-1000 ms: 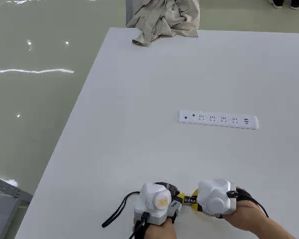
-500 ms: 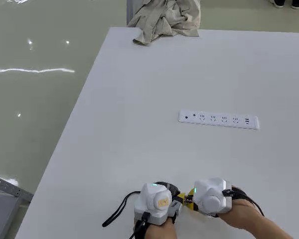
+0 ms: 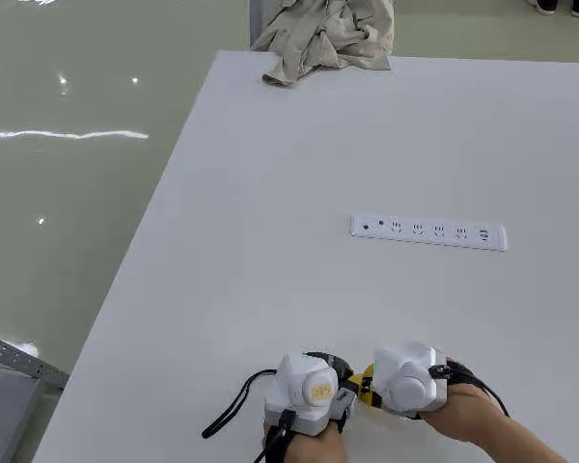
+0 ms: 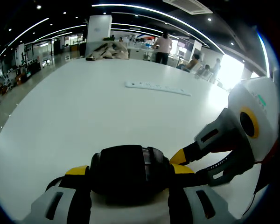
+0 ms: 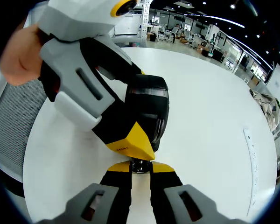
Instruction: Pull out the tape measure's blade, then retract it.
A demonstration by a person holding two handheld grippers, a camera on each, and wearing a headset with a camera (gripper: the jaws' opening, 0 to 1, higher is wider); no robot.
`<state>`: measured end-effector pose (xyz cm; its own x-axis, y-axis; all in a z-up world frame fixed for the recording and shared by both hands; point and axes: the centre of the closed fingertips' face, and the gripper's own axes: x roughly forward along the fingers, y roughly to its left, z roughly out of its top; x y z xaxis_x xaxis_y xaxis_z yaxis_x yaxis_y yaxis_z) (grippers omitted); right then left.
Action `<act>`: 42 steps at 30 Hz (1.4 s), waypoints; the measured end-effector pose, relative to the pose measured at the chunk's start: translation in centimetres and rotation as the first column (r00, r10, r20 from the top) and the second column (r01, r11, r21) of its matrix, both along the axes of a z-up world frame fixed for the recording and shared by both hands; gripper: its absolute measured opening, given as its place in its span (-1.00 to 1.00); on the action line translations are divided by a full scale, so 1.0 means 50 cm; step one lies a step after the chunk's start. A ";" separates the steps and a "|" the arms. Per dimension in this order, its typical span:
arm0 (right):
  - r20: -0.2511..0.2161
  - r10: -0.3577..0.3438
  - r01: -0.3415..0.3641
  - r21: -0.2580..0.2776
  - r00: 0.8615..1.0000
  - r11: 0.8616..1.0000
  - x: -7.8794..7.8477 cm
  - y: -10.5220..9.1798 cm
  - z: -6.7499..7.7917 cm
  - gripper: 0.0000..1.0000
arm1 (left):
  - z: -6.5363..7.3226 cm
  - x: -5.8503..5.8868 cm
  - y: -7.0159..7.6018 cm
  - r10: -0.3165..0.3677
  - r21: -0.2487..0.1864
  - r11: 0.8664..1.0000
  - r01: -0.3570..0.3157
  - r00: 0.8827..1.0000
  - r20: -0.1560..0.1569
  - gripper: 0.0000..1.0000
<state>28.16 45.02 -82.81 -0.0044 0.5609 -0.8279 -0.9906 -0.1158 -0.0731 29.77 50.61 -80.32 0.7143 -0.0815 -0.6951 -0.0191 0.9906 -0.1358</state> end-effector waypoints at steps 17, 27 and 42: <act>-0.010 0.015 -0.015 0.013 1.000 1.000 -0.001 0.005 0.001 -0.72 | -0.003 0.000 0.001 0.000 0.000 1.000 0.000 1.000 0.001 0.29; -0.009 0.014 -0.014 0.014 1.000 1.000 -0.002 0.005 0.003 -0.71 | -0.002 -0.003 0.000 0.001 -0.001 1.000 -0.001 1.000 -0.001 0.30; 0.002 0.010 -0.010 0.008 1.000 1.000 -0.001 0.004 0.000 -0.68 | 0.001 0.000 0.001 0.009 -0.016 1.000 -0.009 1.000 0.002 0.32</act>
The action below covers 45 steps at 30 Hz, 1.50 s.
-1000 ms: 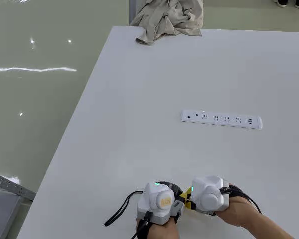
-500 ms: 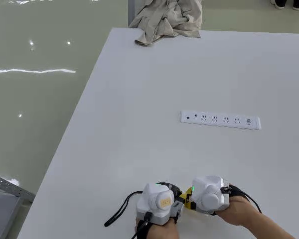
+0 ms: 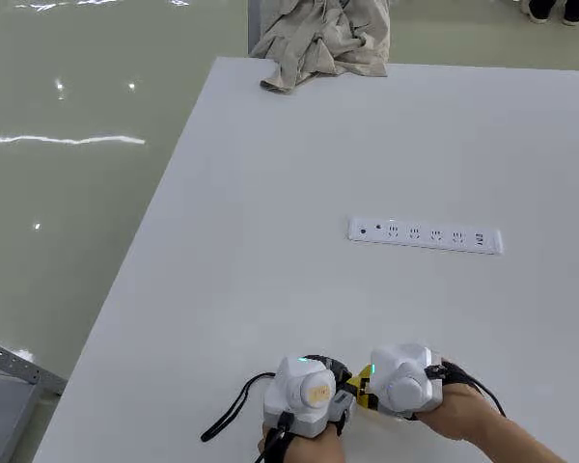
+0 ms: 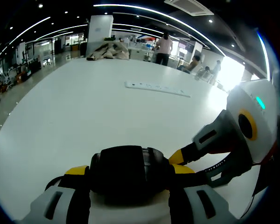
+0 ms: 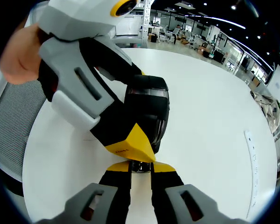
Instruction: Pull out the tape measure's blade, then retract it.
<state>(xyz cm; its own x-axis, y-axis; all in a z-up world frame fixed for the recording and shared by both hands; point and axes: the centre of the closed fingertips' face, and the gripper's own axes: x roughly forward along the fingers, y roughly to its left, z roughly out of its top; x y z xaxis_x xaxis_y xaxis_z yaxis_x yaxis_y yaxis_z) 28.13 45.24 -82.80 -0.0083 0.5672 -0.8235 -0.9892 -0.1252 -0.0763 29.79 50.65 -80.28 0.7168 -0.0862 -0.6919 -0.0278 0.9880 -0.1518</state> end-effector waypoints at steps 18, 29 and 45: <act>0.007 -0.043 0.043 -0.006 0.999 0.999 0.001 0.001 0.002 -0.66 | 0.000 -0.008 0.000 -0.005 -0.012 1.000 0.006 1.000 0.011 0.35; 0.014 -0.126 0.126 0.017 0.992 0.992 0.009 0.001 0.004 -0.51 | 0.004 -0.018 -0.008 -0.008 -0.034 0.999 0.009 1.000 0.023 0.43; -0.044 -0.280 0.282 0.073 0.959 0.957 0.010 -0.005 0.014 -0.43 | 0.009 -0.026 0.007 -0.020 -0.035 0.999 0.021 0.999 0.030 0.62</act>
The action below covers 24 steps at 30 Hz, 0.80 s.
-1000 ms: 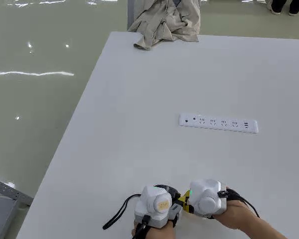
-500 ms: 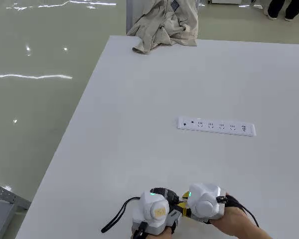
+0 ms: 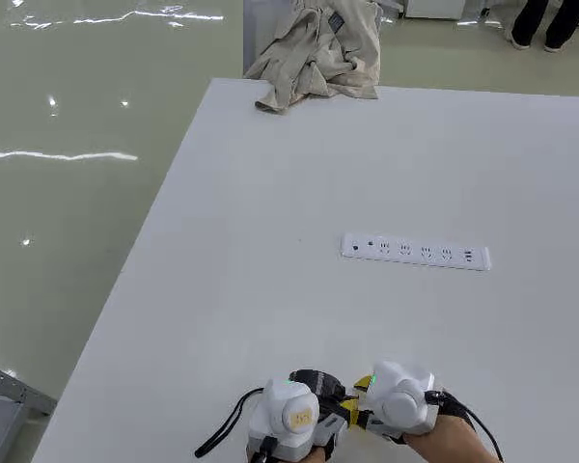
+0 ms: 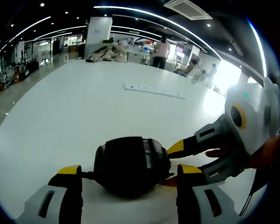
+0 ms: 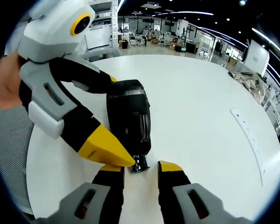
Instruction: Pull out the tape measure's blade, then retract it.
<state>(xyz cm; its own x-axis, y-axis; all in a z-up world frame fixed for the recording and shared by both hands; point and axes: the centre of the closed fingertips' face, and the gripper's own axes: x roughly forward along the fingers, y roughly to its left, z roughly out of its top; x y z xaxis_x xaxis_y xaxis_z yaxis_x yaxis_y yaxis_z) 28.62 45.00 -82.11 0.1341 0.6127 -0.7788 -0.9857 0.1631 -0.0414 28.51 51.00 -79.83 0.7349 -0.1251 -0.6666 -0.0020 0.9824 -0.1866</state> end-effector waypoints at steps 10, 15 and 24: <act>-0.022 -0.085 0.085 0.034 0.996 0.996 -0.009 -0.004 0.018 -0.28 | 0.008 -0.015 0.012 -0.012 -0.004 1.000 0.012 1.000 0.001 0.70; -0.027 -0.117 0.119 0.055 0.993 0.991 -0.018 -0.005 0.039 -0.22 | 0.020 -0.025 0.022 -0.009 -0.005 1.000 0.010 1.000 0.012 0.72; -0.050 -0.184 0.188 0.080 0.982 0.979 -0.038 -0.012 0.058 -0.11 | 0.024 -0.050 0.033 -0.036 0.008 0.999 0.036 0.999 0.012 0.72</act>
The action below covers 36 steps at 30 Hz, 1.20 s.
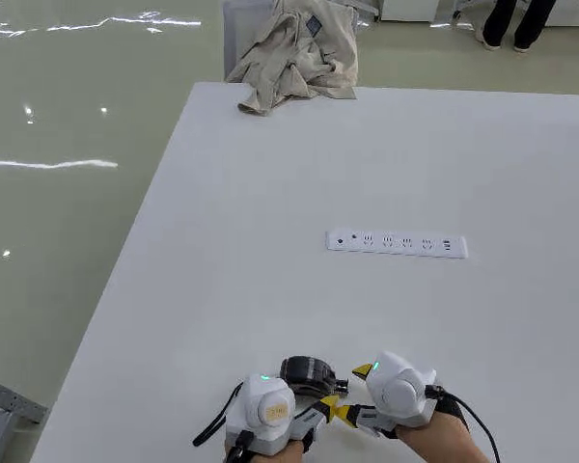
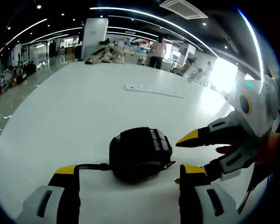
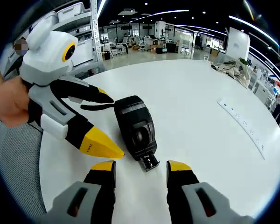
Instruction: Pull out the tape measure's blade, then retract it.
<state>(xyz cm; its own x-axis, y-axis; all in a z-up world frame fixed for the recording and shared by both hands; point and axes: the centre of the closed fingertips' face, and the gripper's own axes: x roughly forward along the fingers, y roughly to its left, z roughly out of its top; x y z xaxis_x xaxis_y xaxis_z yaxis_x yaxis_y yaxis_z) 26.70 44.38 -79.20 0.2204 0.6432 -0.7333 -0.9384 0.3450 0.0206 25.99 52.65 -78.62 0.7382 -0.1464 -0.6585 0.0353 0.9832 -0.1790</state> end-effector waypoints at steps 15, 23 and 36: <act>-0.021 -0.111 0.112 0.047 0.994 0.993 -0.031 -0.024 0.026 0.07 | 0.019 -0.009 0.005 -0.024 0.000 1.000 0.024 0.999 0.039 0.84; -0.041 -0.154 0.156 0.064 0.987 0.986 -0.053 -0.038 0.030 0.14 | 0.037 -0.025 0.006 -0.041 0.008 0.999 0.041 0.998 0.054 0.90; -0.042 -0.207 0.210 0.090 0.977 0.974 -0.095 -0.052 0.067 0.27 | 0.065 -0.071 0.016 -0.069 0.022 0.997 0.068 0.994 0.079 0.99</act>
<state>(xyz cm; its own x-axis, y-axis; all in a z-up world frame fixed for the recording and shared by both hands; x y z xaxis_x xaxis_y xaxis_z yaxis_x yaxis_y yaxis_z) 21.94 41.77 -75.83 0.3340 0.6513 -0.6814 -0.8443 0.5281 0.0908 22.45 53.45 -75.36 0.7770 -0.1861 -0.6014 0.1159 0.9813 -0.1538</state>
